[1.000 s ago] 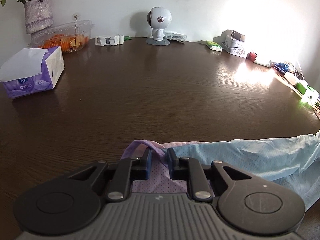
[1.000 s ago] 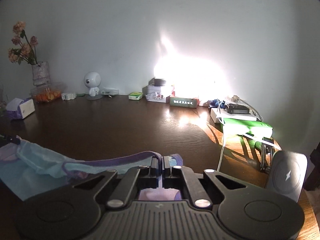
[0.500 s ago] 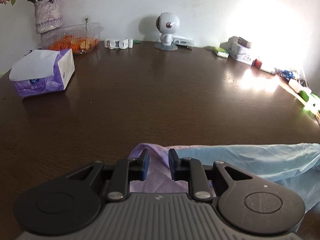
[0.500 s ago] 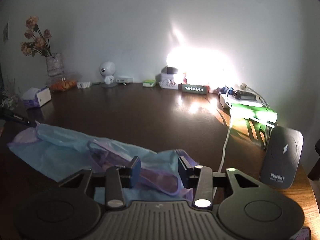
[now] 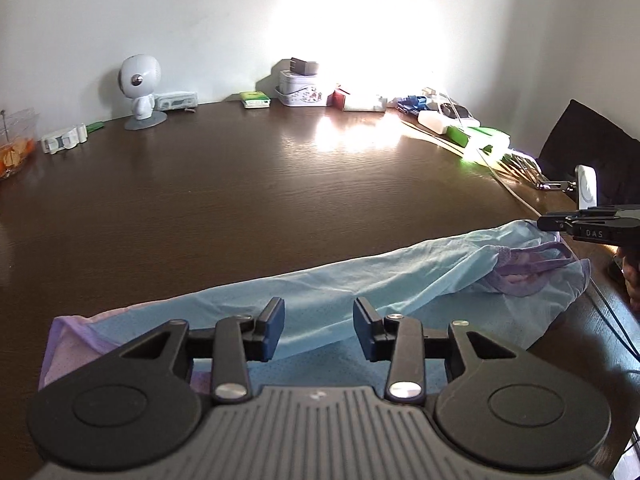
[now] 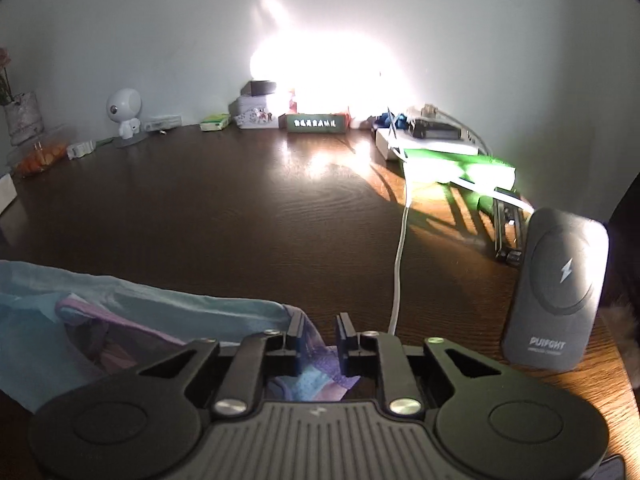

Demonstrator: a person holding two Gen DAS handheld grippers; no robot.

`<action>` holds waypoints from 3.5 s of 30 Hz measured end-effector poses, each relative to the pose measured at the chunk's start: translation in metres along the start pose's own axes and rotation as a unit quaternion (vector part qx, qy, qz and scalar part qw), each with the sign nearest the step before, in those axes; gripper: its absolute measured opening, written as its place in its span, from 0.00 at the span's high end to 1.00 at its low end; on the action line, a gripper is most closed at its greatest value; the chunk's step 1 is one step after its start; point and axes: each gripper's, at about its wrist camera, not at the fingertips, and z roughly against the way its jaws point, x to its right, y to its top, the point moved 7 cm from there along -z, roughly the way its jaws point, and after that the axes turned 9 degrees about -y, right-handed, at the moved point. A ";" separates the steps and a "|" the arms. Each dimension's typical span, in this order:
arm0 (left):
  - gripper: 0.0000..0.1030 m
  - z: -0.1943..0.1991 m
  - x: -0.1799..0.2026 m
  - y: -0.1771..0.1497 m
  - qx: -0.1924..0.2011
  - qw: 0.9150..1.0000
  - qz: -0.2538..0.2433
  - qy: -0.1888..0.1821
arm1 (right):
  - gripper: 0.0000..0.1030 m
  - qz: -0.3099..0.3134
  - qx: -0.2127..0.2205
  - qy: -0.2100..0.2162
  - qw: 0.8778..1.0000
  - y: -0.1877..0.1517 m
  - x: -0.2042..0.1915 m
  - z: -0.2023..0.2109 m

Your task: Fold clothes

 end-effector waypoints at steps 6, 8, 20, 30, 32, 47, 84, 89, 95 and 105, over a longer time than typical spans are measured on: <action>0.61 -0.030 -0.003 0.005 -0.023 1.000 0.010 0.002 | 0.78 0.041 0.036 0.195 0.979 0.024 -0.087 0.022; 0.61 -0.031 -0.005 -0.001 -0.032 0.999 0.014 0.004 | 0.85 0.064 0.029 0.201 0.977 0.024 -0.106 0.011; 0.50 -0.014 0.023 0.014 0.004 0.999 0.013 -0.033 | 0.94 0.166 0.035 0.218 0.961 -0.030 -0.129 0.029; 0.48 -0.050 0.052 -0.013 -0.031 0.998 -0.022 -0.045 | 0.88 0.074 0.025 0.215 0.973 -0.013 -0.110 0.020; 0.48 -0.049 0.052 -0.014 -0.033 0.998 -0.026 -0.041 | 0.88 0.107 0.026 0.194 0.975 -0.023 -0.114 0.014; 0.41 -0.027 0.048 -0.011 -0.010 0.999 -0.014 -0.030 | 0.76 0.061 0.042 0.188 0.979 -0.033 -0.089 0.044; 0.23 0.123 -0.102 -0.102 0.072 0.956 0.211 0.192 | 0.76 -0.039 0.030 0.053 0.997 -0.032 -0.010 0.039; 0.27 0.126 -0.110 -0.115 0.071 0.947 0.233 0.207 | 0.76 0.099 0.073 0.160 0.979 0.030 -0.103 0.057; 0.38 0.121 -0.099 -0.118 0.077 0.948 0.196 0.238 | 0.75 0.332 0.084 0.286 0.895 0.059 -0.311 0.046; 0.39 0.116 -0.090 -0.122 0.076 0.950 0.160 0.258 | 0.86 0.384 -0.011 0.348 0.855 0.056 -0.450 -0.022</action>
